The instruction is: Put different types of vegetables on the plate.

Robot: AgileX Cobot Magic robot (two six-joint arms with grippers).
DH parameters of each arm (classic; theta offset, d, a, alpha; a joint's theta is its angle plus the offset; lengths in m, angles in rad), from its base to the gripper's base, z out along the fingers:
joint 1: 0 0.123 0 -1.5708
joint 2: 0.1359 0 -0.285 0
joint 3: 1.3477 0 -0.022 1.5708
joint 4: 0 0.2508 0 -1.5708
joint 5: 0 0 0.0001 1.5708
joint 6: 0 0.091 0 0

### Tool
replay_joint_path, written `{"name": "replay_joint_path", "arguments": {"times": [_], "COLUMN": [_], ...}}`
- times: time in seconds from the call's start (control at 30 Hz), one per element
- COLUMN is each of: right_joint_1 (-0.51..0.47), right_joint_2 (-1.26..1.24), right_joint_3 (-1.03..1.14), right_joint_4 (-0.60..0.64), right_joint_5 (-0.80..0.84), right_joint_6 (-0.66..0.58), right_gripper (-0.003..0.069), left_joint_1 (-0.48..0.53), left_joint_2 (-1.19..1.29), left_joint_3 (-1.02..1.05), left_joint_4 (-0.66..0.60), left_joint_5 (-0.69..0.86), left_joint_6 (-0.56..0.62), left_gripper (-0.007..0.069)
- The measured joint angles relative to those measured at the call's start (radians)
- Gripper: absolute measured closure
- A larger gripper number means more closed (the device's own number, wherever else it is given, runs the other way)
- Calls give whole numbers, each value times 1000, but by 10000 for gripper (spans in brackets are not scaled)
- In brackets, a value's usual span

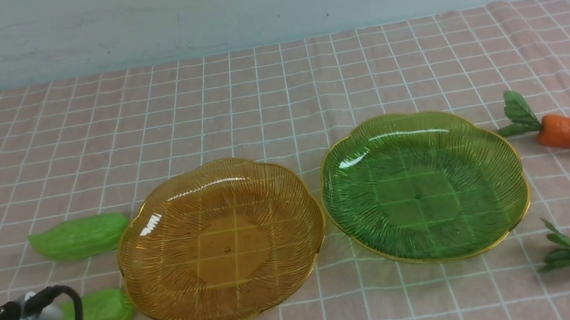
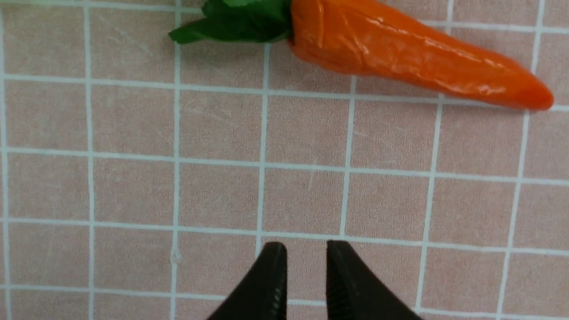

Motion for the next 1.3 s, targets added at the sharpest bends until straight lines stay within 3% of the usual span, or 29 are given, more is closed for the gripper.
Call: {"name": "replay_joint_path", "arguments": {"times": [0.17, 0.3, 0.5, 0.67, 0.9, 1.0, 1.13, 1.3], "right_joint_1": [30, 81, 145, 146, 155, 156, 156, 156], "right_joint_2": [140, 281, 436, 527, 592, 602, 638, 638], "right_joint_3": [-68, -136, -158, -160, -187, -189, -187, -189], "right_joint_4": [-19, -112, -326, -439, -464, -442, -432, -431], "right_joint_5": [-47, -72, -122, -190, -170, -161, -185, -180], "right_joint_6": [-32, -93, -136, -138, -145, -169, -227, -259], "right_gripper": [427, 290, 188, 178, 183, 224, 336, 340], "left_joint_1": [0, 0, 0, 0, 0, 0, 0, 0], "left_joint_2": [-15, -59, -82, -84, -84, -84, -84, -84], "left_joint_3": [0, 0, 0, 0, 0, 0, 0, 0], "left_joint_4": [6, 8, 8, 8, 8, 8, 8, 8], "left_joint_5": [-8, -31, -28, -21, -8, 7, 17, 25], "left_joint_6": [8, 8, 8, 8, 8, 8, 8, 8], "left_gripper": [368, 289, 267, 267, 267, 267, 267, 267]}}
